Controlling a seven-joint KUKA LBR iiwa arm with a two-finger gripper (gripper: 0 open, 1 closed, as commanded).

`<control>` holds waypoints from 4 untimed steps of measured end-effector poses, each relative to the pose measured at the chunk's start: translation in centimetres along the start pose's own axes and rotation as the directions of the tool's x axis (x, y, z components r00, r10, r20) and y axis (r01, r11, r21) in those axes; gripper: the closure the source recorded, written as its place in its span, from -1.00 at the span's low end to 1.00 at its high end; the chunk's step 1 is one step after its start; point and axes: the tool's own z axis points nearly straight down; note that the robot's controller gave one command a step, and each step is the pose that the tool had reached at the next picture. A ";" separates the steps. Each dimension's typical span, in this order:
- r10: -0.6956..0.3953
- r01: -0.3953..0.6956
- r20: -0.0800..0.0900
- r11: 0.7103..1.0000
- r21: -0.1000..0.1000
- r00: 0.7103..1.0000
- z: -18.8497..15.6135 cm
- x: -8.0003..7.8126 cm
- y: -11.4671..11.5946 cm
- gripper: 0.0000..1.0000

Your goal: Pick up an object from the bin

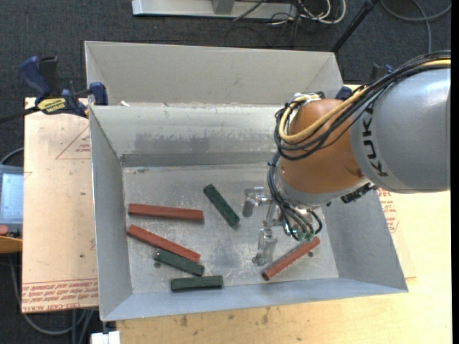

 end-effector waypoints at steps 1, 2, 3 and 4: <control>0.202 -0.202 0.008 0.979 -0.002 0.979 7.8 -8.5 1.3 -1.00; 0.350 -0.350 0.010 0.937 -0.004 0.937 4.6 -8.2 2.0 -1.00; 0.367 -0.366 0.010 0.930 -0.003 0.930 3.8 -8.8 0.5 -1.00; 0.328 -0.328 0.005 0.945 -0.002 0.945 7.9 -9.0 2.9 -1.00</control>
Offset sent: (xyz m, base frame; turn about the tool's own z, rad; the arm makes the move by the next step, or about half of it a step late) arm 0.0843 0.0121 -0.0770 0.2052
